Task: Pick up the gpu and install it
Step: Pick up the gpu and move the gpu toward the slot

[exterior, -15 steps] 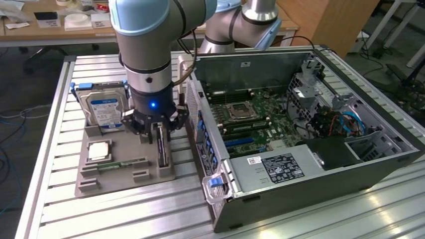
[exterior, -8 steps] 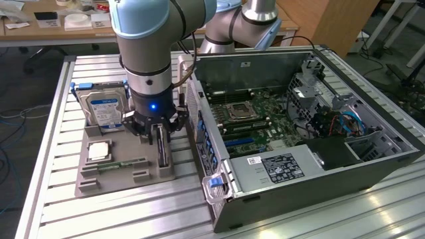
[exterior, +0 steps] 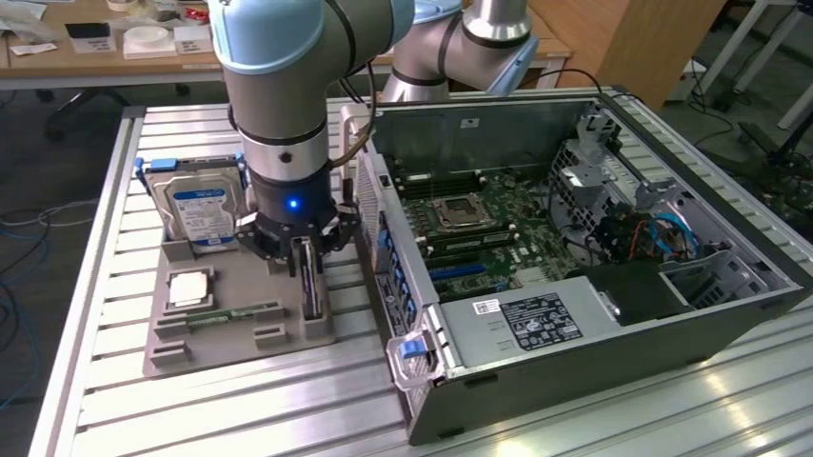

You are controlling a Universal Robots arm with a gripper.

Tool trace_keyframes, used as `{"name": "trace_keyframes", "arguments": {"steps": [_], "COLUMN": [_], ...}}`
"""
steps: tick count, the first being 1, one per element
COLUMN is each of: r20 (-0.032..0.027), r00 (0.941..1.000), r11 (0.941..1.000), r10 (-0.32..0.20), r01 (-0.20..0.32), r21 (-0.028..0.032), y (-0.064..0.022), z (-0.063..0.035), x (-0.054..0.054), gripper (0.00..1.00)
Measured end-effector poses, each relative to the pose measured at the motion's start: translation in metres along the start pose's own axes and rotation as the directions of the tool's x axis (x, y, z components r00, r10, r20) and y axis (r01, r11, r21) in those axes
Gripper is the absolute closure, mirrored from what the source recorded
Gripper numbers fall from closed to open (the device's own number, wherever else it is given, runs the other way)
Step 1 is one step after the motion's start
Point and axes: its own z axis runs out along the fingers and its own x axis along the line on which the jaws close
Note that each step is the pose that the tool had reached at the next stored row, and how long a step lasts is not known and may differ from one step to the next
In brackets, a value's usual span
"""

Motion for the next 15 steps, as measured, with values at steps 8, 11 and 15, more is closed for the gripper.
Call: {"name": "trace_keyframes", "arguments": {"steps": [8, 11, 15], "r20": [0.0001, 0.0000, 0.0000], "r00": [1.0000, 1.0000, 1.0000], "r11": [1.0000, 1.0000, 1.0000], "r10": [0.000, 0.000, 0.000], "r01": [0.000, 0.000, 0.000], "r21": [0.0000, 0.0001, 0.0001], "y": [0.0000, 0.0000, 0.0000], "z": [0.0000, 0.0000, 0.0000], "x": [0.0000, 0.0000, 0.0000], "gripper": [0.69, 0.73, 0.73]}}
